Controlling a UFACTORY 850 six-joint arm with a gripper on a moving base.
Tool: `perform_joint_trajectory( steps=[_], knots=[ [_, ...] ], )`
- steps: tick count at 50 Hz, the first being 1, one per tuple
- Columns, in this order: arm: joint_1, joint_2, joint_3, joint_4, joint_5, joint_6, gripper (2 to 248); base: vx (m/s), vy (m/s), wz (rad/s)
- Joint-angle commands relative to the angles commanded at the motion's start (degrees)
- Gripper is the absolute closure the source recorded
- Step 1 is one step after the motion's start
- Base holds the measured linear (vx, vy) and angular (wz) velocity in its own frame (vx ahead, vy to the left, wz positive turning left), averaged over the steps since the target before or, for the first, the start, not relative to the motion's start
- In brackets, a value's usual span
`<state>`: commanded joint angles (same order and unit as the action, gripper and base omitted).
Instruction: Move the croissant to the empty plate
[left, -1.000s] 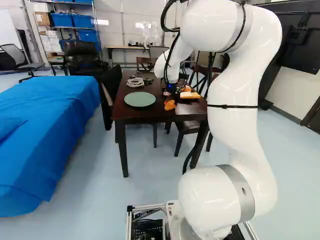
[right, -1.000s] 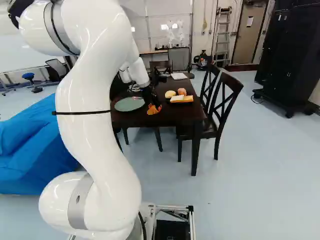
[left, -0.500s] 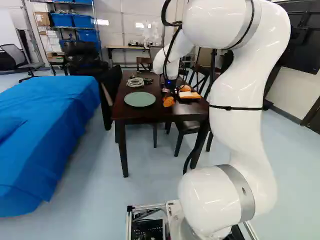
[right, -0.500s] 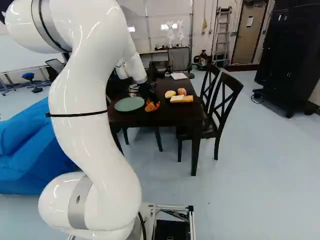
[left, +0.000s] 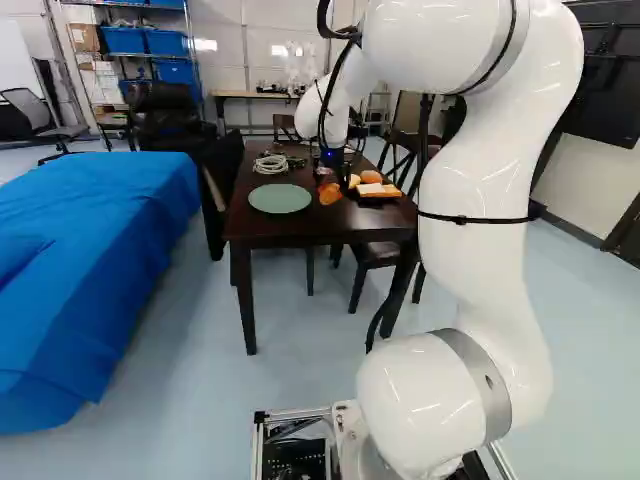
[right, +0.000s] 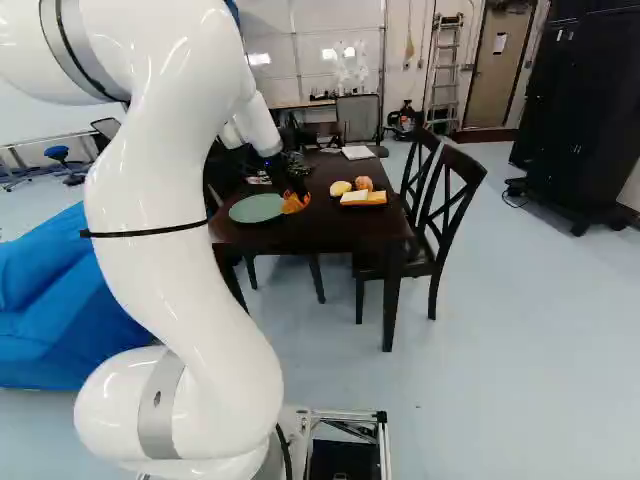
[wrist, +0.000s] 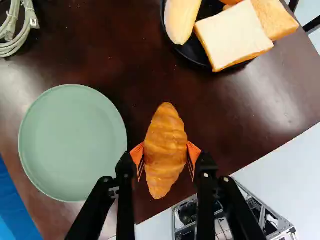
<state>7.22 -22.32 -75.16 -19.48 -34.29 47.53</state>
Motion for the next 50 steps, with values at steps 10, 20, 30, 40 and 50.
perform_joint_trajectory(
  steps=[10,20,30,40,50],
  knots=[
    [1.36,0.05,-1.64,-2.05,-1.61,0.00,126,0.000,0.000,0.000],
    [2.71,-0.17,-3.60,-3.77,-3.74,0.00,126,0.000,0.000,0.000],
    [4.10,-1.90,-6.01,-3.77,-4.17,0.00,126,0.000,0.000,0.000],
    [5.46,-3.71,-8.39,-3.77,-4.17,0.00,126,0.000,0.000,0.000],
    [6.87,-5.17,-10.34,-3.77,-4.17,0.00,126,0.000,0.000,0.000]
  ],
)
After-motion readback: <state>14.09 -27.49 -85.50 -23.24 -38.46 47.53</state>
